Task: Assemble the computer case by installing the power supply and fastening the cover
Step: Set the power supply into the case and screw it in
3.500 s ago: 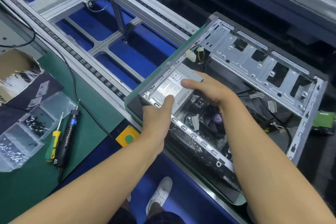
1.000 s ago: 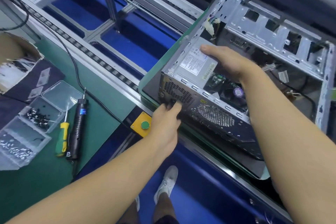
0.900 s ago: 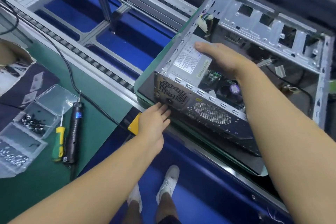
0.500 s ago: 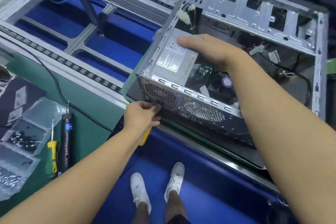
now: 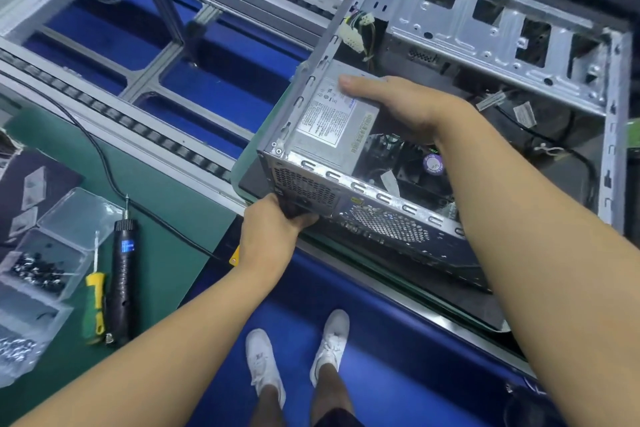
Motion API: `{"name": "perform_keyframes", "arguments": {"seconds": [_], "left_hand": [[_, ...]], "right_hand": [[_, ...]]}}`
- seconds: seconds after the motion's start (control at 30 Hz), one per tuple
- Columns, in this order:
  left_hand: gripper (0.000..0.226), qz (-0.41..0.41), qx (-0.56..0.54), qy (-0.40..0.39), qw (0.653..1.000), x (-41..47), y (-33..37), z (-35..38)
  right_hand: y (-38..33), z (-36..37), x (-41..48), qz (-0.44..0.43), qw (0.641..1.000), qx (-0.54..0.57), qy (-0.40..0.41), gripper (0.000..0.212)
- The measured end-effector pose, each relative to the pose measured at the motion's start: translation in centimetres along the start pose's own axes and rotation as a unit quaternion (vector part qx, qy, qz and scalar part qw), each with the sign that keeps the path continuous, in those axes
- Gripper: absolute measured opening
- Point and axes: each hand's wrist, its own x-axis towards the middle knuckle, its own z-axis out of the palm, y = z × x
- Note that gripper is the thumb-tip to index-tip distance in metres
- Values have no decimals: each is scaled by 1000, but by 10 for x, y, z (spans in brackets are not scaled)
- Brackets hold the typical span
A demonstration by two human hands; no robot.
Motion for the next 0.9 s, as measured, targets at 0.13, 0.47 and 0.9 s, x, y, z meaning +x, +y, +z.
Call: {"name": "perform_keyframes", "arguments": {"seconds": [0.13,0.47,0.9], "left_hand": [[33,-7,11,-7,1000,4,0,3],[33,-13,-10,-2,1000,3,-4,5],[48,154,168,112,967,15,-33,-6]], "right_hand": [[-4,2,0,7,1000,0,18,43],[-2,3,1,16,1000,18,18,56],[8,-9,8,-14,999,-21,-45,57]]}}
